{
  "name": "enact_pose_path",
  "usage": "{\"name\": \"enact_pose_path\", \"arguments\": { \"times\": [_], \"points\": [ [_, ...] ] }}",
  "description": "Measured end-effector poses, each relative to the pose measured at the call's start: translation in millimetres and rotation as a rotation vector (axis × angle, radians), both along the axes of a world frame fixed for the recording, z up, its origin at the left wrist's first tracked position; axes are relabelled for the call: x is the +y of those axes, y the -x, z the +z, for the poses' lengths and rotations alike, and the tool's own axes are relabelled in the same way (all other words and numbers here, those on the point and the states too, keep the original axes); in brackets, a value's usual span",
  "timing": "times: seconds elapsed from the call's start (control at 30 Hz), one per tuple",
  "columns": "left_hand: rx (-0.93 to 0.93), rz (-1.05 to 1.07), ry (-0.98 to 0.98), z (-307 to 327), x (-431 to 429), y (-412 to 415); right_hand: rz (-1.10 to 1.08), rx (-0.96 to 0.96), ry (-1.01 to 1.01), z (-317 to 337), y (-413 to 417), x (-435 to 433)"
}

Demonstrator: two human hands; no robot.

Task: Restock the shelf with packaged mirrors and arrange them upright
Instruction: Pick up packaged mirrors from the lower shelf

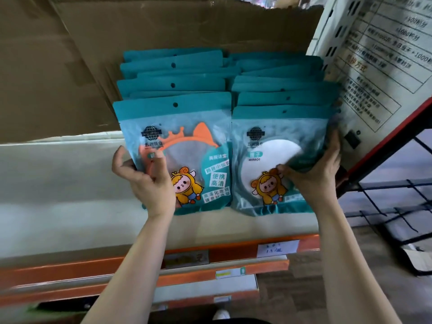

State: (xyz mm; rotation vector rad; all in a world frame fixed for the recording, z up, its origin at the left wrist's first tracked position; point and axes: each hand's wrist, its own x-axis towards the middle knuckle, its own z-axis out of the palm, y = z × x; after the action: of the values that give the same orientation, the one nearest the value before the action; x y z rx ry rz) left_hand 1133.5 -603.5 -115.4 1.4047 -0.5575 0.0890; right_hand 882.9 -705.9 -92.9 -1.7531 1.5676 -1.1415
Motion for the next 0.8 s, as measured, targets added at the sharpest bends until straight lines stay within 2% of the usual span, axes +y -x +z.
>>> {"name": "enact_pose_path", "arguments": {
  "times": [0.1, 0.17, 0.4, 0.47, 0.6, 0.8],
  "points": [
    [-0.123, -0.073, -0.274, -10.9, 6.7, 0.6, -0.041, -0.022, 0.016, -3.4, 0.9, 4.9],
    [-0.208, -0.054, -0.382, -13.9, 11.2, 1.1, -0.068, -0.067, 0.064, -6.6, 0.6, 8.4],
    [-0.407, 0.079, -0.452, -6.8, 8.7, 4.6, -0.181, -0.085, 0.108, -14.1, -2.4, 8.6],
    [-0.404, 0.076, -0.481, -6.9, 8.5, 3.3, -0.196, -0.088, 0.129, -15.0, -7.7, 9.3],
    [-0.243, -0.139, -0.503, -6.3, 12.3, 2.1, -0.221, -0.062, 0.168, -21.3, -19.4, 12.1],
    [-0.228, -0.233, -0.618, -8.1, 35.8, 3.0, -0.230, 0.086, 0.146, -33.6, -24.9, 35.8]
  ]
}}
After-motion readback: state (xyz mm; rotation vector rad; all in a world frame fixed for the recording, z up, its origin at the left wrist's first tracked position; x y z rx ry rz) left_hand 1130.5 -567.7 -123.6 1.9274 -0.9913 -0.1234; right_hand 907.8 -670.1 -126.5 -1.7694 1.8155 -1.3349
